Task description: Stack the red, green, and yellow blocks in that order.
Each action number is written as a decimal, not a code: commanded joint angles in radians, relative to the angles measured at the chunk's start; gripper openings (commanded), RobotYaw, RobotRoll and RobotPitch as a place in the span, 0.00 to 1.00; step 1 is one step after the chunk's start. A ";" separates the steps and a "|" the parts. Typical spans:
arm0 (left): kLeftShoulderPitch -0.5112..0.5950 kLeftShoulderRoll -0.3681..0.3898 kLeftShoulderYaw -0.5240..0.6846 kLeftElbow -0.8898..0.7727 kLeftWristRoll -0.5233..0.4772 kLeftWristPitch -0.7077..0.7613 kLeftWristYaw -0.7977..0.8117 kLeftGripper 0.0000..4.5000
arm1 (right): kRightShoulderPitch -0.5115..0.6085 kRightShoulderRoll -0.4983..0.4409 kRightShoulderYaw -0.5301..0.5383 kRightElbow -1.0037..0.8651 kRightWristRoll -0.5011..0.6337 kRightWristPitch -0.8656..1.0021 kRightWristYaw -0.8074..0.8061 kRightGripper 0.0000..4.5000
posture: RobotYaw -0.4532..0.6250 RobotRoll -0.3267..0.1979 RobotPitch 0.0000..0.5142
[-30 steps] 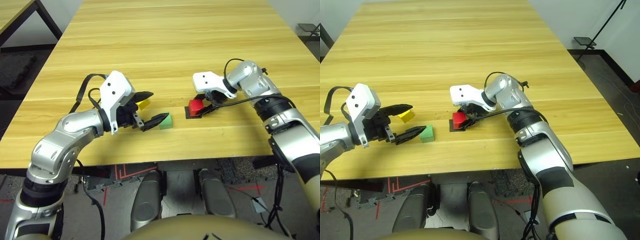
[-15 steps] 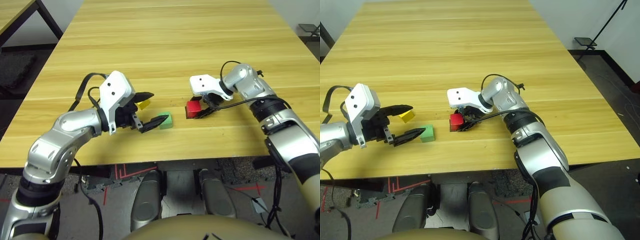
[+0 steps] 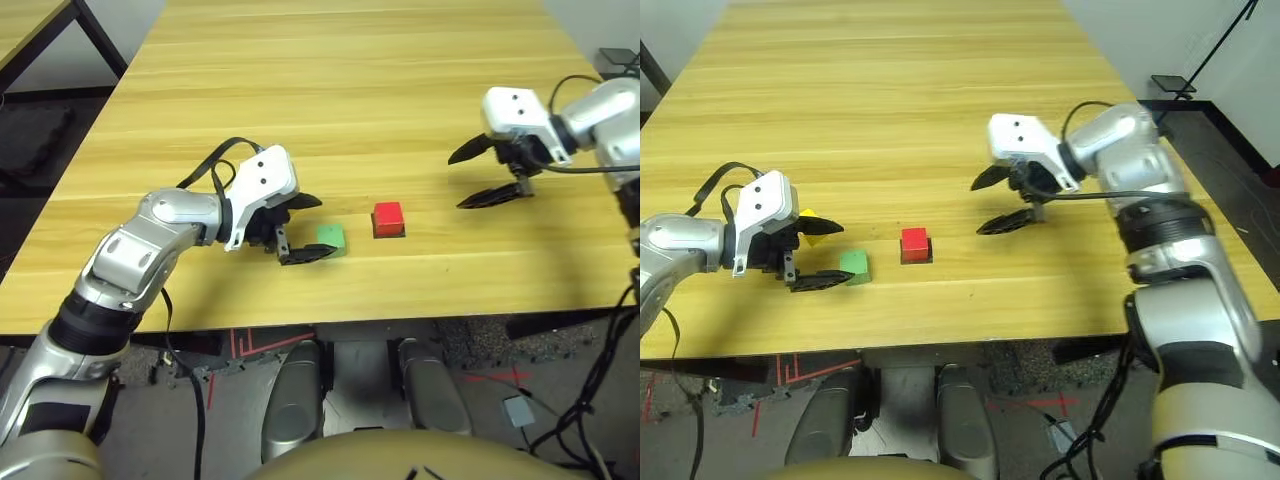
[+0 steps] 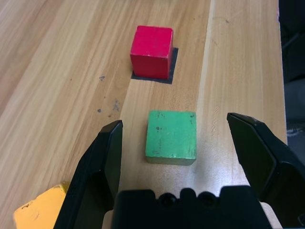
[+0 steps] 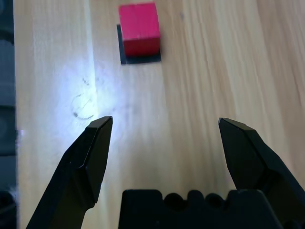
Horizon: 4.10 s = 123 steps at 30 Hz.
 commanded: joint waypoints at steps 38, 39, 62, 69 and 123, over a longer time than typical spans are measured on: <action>-0.338 -0.212 -0.099 0.254 0.182 -0.017 -0.163 0.45 | 0.351 -0.077 -0.234 -0.533 0.242 0.378 -0.250 1.00 | 0.50 0.52 0.21; -0.362 -0.225 -0.106 0.269 0.184 -0.015 -0.169 0.45 | 0.357 -0.078 -0.235 -0.539 0.245 0.380 -0.253 1.00 | 0.49 0.53 0.21; -0.463 -0.409 -0.165 0.576 0.273 -0.161 -0.212 0.45 | 0.434 -0.092 -0.276 -0.622 0.301 0.429 -0.349 1.00 | 0.43 0.56 0.19; -0.456 -0.416 -0.166 0.572 0.274 -0.160 -0.209 0.45 | 0.437 -0.092 -0.274 -0.624 0.311 0.430 -0.362 1.00 | 0.43 0.57 0.20; -0.091 -0.142 0.057 0.082 0.295 0.366 0.279 0.99 | 0.382 -0.056 -0.235 -0.590 0.340 0.432 -0.340 1.00 | 0.51 0.53 0.21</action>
